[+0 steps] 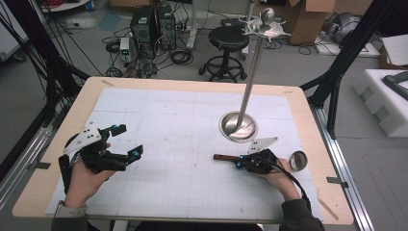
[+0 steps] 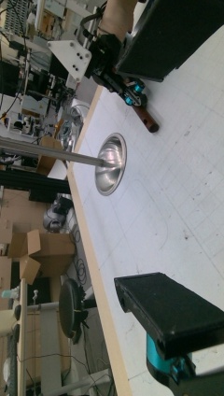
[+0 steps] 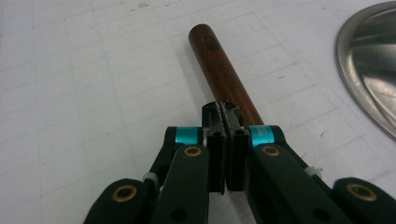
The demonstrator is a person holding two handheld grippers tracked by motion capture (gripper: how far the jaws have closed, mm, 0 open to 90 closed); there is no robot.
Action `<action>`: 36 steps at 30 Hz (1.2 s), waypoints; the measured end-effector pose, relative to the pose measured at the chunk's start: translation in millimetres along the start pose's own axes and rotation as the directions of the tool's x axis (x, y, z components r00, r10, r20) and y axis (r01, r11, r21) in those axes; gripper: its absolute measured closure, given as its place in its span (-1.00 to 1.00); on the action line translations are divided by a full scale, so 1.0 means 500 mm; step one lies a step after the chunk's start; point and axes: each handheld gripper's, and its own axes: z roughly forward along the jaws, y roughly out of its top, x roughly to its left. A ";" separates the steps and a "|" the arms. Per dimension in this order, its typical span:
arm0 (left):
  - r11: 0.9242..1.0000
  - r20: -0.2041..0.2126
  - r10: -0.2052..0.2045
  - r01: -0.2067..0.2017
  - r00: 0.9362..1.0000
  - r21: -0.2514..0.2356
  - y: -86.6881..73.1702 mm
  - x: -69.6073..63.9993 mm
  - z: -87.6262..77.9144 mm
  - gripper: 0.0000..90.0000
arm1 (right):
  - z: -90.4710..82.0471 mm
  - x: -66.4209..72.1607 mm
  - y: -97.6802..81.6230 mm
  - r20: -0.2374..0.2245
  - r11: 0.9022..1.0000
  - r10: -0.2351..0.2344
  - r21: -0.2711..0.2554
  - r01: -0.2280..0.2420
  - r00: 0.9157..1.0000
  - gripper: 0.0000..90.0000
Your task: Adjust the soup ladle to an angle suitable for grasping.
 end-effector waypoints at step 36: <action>1.000 -0.029 -0.027 0.027 0.999 -0.004 -0.014 0.003 -0.032 -0.96 | -0.106 -0.022 0.038 -0.019 0.913 0.190 -0.365 -0.184 0.982 -0.71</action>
